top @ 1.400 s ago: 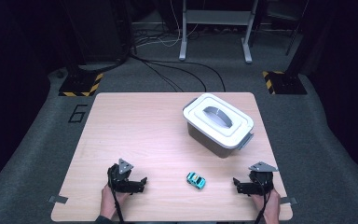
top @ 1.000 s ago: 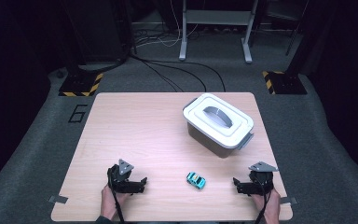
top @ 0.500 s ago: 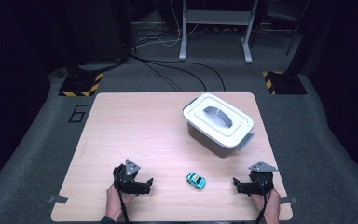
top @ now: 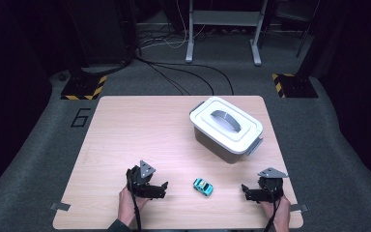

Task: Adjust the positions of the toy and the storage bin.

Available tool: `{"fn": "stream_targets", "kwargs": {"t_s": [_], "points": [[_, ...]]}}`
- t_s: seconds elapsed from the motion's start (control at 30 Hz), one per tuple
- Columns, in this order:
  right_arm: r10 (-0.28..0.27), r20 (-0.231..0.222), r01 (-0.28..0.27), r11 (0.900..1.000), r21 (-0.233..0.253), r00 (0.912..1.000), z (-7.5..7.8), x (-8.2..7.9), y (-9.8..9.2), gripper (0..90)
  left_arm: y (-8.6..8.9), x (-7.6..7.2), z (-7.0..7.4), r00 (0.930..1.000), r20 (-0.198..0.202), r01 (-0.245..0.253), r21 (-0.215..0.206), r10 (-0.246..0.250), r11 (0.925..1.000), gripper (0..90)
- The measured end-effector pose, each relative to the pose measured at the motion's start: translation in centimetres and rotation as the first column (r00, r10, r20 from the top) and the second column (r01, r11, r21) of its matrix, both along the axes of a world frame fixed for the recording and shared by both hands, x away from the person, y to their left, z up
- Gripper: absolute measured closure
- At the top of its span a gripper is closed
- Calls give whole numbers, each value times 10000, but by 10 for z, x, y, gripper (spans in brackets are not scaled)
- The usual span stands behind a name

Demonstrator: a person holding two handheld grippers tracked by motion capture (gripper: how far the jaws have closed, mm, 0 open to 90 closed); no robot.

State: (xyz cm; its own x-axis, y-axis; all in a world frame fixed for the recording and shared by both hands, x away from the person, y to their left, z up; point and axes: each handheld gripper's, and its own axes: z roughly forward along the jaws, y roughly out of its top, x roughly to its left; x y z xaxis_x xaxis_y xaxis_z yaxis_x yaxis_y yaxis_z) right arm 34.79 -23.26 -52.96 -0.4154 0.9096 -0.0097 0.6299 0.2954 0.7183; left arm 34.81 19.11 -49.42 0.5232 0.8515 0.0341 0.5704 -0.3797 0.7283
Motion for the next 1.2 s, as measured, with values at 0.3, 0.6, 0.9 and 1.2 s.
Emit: {"fn": "stream_targets", "kwargs": {"t_s": [0.3, 0.6, 0.9, 1.2], "points": [[-3, -16, 3, 10000, 20, 10000, 0, 0, 0, 8, -22, 0, 9, 9993, 55, 367, -117, -366, 9993, 0], [-11, -18, 12, 10000, 19, 10000, 0, 0, 0, 7, -43, 1, 17, 9980, 76, 635, -212, -634, 9978, 0], [-7, -17, 7, 10000, 20, 10000, 0, 0, 0, 7, -65, -1, 22, 9940, 170, 1084, -334, -1079, 9935, 0], [2, -6, -2, 10000, 15, 10000, 0, 0, 0, 7, -89, -4, 20, 9818, 165, 1897, -348, -1892, 9812, 0]]}}
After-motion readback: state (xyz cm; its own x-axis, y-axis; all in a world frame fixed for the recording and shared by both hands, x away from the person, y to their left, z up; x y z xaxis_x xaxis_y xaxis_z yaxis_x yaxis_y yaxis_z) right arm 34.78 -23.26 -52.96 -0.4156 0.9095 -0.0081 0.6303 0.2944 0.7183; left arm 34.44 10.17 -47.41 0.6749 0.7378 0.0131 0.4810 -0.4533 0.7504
